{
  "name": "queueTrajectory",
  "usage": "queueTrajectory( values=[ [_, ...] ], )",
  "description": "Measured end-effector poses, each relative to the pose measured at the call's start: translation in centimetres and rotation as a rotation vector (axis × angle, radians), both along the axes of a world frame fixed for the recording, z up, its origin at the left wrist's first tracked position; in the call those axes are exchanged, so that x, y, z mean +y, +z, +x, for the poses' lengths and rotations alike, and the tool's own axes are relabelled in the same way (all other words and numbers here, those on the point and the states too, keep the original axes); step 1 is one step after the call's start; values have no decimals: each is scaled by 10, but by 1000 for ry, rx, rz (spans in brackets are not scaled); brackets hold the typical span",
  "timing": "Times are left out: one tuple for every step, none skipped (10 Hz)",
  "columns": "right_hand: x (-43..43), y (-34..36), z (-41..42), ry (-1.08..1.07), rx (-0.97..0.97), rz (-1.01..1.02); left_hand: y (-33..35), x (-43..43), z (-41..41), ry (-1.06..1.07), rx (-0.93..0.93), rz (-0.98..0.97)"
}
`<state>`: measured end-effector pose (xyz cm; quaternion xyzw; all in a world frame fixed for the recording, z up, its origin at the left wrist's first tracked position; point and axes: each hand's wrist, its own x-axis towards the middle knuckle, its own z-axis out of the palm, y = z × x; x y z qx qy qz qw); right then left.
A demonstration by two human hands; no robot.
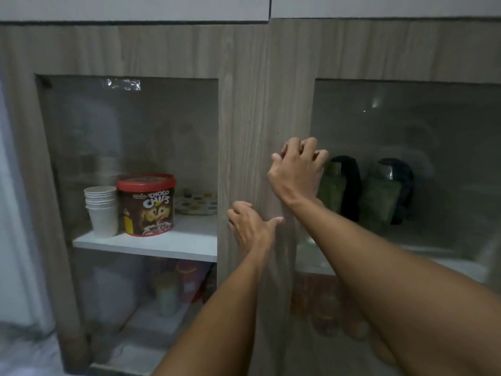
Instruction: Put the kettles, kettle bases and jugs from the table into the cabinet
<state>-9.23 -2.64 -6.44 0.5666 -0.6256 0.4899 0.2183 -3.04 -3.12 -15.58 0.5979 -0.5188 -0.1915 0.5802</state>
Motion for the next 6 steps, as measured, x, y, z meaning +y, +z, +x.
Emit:
queueTrajectory(
  values=[
    [-17,2,-9,-8,53,1,1,-17,-6,41,14,6],
    [-29,1,-12,-13,103,-3,1,-25,-9,94,16,-2],
    [-33,-3,-12,-40,126,-13,-2,-26,-8,83,-15,-21],
    [-27,-2,-11,-15,119,6,2,-20,-8,63,-12,-1],
    [-17,0,-16,45,138,76,3,-13,-4,-7,-17,18],
    [0,-4,-20,95,107,94,-1,6,5,-39,-48,0]
  ],
)
